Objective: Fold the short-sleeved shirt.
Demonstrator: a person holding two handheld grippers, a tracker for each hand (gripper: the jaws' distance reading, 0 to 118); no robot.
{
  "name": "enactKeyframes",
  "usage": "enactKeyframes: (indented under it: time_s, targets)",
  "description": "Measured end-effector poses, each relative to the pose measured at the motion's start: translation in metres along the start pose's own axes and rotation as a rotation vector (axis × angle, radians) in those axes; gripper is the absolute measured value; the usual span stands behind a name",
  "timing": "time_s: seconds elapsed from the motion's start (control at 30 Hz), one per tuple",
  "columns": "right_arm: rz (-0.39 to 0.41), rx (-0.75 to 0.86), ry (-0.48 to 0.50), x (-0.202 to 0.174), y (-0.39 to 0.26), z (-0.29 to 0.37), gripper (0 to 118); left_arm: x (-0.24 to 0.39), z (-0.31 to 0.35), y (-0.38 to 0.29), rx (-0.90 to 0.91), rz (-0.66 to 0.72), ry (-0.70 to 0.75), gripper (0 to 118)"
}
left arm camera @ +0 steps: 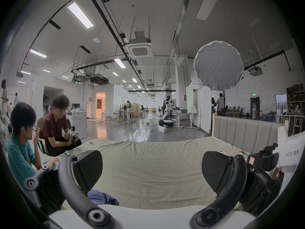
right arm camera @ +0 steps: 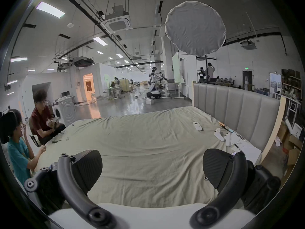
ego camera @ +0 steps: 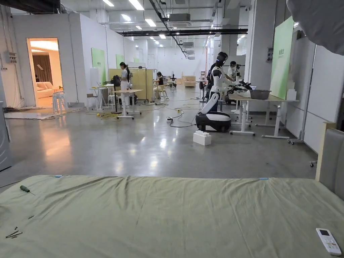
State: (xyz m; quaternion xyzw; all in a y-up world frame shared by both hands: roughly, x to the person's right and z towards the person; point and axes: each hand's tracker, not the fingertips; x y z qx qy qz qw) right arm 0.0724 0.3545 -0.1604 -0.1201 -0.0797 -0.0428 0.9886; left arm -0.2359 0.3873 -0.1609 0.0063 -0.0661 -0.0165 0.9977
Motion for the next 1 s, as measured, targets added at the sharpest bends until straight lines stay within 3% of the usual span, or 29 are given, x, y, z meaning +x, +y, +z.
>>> enactKeyframes:
  time_s: [0.1, 0.33, 0.4, 0.47, 0.5, 0.63, 0.77, 0.93, 1.0]
  targets:
    - [-0.070, -0.014, 0.032, 0.003, 0.004, 0.000, 118, 0.000, 0.000, -0.001, 0.001, -0.002, 0.006, 118]
    - [-0.125, -0.001, 0.056, 0.011, 0.011, 0.003, 118, 0.000, 0.000, -0.004, -0.010, -0.002, 0.006, 118]
    - [-0.097, 0.030, -0.003, 0.008, 0.010, 0.004, 118, 0.001, 0.000, -0.004, -0.010, -0.006, 0.004, 118]
    - [-0.018, 0.021, 0.006, 0.005, 0.008, 0.004, 118, 0.002, 0.000, -0.004, -0.009, -0.009, 0.001, 118]
    - [0.008, 0.006, 0.030, 0.004, 0.008, 0.005, 118, 0.003, 0.000, -0.004, -0.007, -0.009, -0.002, 118]
    - [-0.035, 0.057, 0.192, 0.007, 0.005, 0.012, 118, 0.005, 0.000, -0.006, 0.004, -0.016, -0.010, 118]
    - [0.060, 0.145, 0.325, 0.016, 0.007, 0.011, 118, 0.005, 0.001, -0.005, 0.014, -0.008, -0.019, 118]
    - [0.137, 0.280, 0.208, 0.012, 0.010, 0.020, 118, 0.004, 0.002, -0.007, 0.019, -0.015, -0.004, 118]
    - [0.109, 0.248, 0.236, 0.015, 0.010, 0.020, 118, 0.004, 0.001, -0.007, 0.004, -0.016, 0.003, 118]
